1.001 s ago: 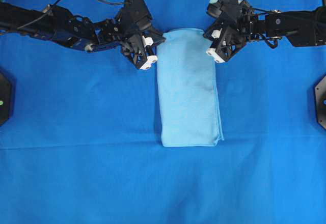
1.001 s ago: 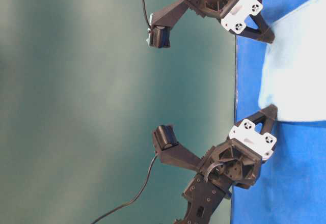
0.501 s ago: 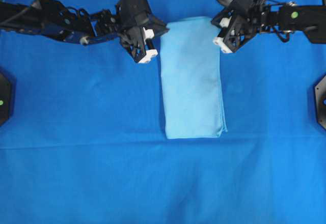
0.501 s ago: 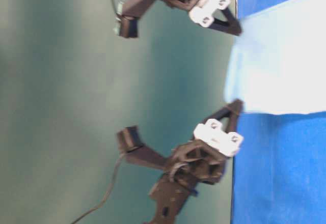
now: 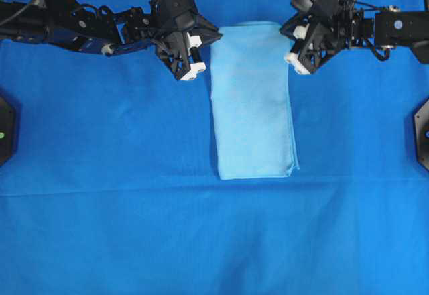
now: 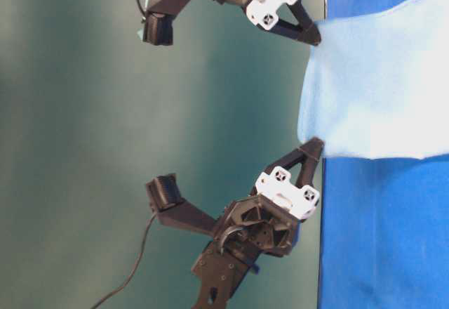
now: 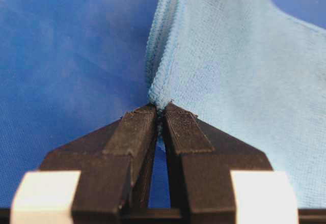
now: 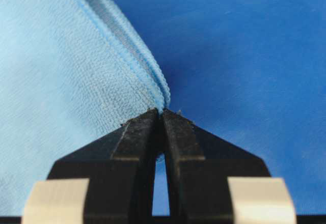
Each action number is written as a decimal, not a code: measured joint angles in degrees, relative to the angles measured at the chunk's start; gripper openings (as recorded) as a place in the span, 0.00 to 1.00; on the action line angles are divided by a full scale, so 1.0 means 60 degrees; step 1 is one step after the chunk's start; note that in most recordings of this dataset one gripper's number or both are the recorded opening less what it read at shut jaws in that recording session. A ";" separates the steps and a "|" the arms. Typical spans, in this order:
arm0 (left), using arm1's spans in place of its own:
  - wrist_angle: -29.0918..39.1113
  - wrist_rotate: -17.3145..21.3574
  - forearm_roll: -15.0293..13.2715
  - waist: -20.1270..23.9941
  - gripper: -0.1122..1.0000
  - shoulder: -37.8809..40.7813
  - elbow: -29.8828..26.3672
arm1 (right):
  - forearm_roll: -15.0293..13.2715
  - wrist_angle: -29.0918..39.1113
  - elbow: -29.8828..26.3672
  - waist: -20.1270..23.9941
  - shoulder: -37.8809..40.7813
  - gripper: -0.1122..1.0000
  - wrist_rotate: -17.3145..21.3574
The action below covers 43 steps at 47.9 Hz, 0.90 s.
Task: Fold the light blue towel.
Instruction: 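Fold the far end of the strip toward the near end with both grippers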
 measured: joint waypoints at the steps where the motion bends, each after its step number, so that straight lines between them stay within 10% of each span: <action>1: 0.0088 0.0015 0.0000 -0.0059 0.14 -0.0059 0.0000 | 0.0015 0.0073 0.0015 0.0073 -0.0059 0.14 0.0000; 15: 0.0879 -0.0015 0.0000 -0.1523 0.14 -0.0879 0.0278 | 0.0659 0.1260 0.0439 0.1890 -0.1025 0.14 0.0601; 43: 0.1099 0.0000 0.0000 -0.4043 0.14 -0.0498 0.0352 | 0.0806 0.2695 0.0542 0.5552 -0.0981 0.14 0.3882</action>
